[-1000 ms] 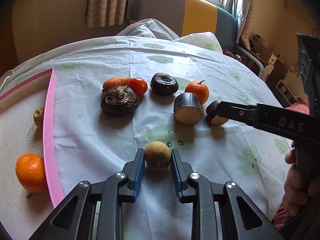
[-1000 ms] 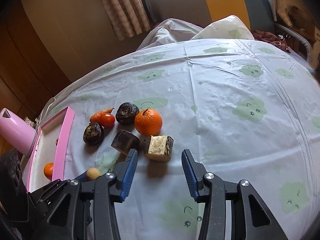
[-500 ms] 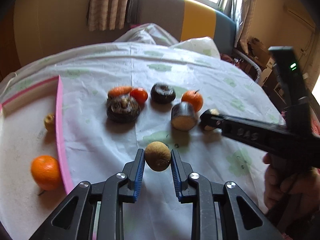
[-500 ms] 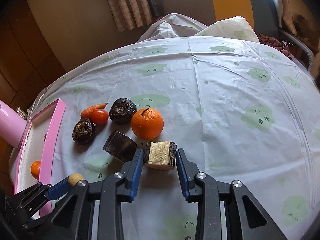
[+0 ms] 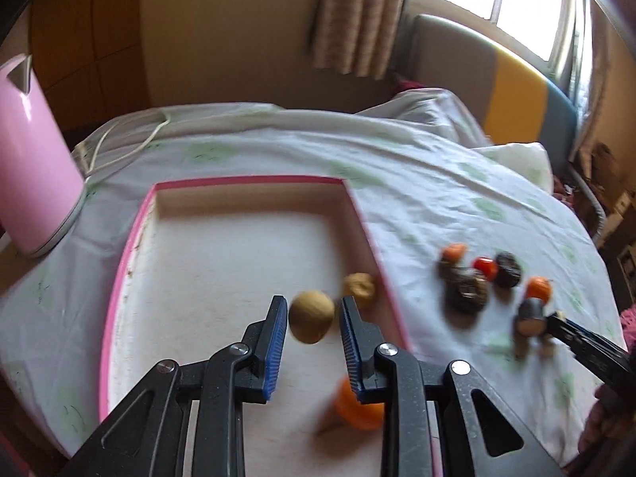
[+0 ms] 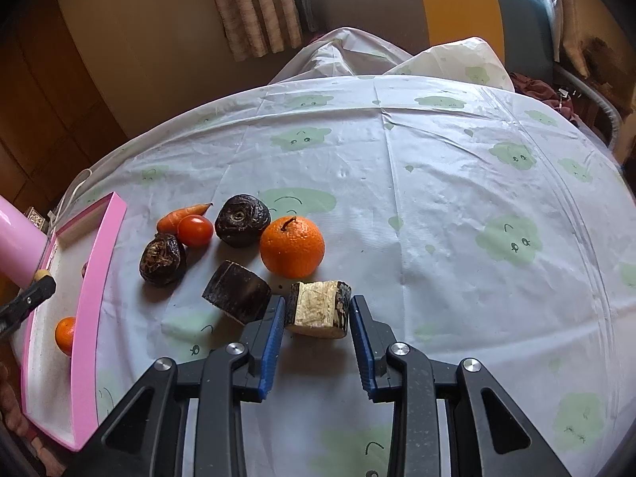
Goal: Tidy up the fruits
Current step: 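Grasp a second kiwi with the left tool while the right tool grasps a yam piece, then release the kiwi into the tray with the left tool while the right tool places the yam piece, then grasp the dark taro with the left tool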
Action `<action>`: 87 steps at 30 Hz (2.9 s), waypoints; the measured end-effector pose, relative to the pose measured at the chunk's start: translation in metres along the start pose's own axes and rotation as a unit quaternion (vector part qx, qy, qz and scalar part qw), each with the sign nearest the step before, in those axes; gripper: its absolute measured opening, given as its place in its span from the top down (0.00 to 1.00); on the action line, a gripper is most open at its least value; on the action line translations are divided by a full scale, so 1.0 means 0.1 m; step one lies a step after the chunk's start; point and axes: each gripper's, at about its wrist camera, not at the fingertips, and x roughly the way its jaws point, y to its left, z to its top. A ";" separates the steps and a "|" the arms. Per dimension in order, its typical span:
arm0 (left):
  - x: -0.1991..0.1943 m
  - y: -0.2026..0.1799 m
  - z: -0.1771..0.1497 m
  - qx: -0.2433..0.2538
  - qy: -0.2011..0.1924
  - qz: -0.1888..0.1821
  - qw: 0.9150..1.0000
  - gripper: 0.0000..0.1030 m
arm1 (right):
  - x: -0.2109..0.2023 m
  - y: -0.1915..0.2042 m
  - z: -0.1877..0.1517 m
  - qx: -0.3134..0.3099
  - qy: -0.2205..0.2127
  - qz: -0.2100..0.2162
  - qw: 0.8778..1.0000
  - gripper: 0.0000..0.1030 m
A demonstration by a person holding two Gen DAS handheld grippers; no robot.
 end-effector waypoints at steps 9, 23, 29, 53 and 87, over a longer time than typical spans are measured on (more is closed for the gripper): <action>-0.11 0.04 -0.11 -0.013 -0.006 0.007 1.000 0.65 | -0.08 -0.01 -0.03 -0.007 -0.008 -0.009 1.000 0.68; -0.28 -0.04 -0.34 0.000 -0.005 -0.014 1.000 0.64 | -0.40 0.30 -0.07 -0.031 -0.035 0.041 0.998 0.68; -0.32 0.05 -0.39 -0.008 -0.007 -0.011 1.000 0.64 | -0.47 0.77 -0.11 -0.080 -0.029 0.097 0.992 0.68; -0.50 0.50 -0.50 -0.056 -0.028 0.004 0.998 0.65 | -0.14 2.08 -0.04 -0.150 0.019 0.194 0.969 0.59; -0.40 -0.60 -0.41 0.074 0.007 -0.087 0.993 0.65 | -0.32 0.27 -0.37 0.008 -0.015 0.027 0.999 0.45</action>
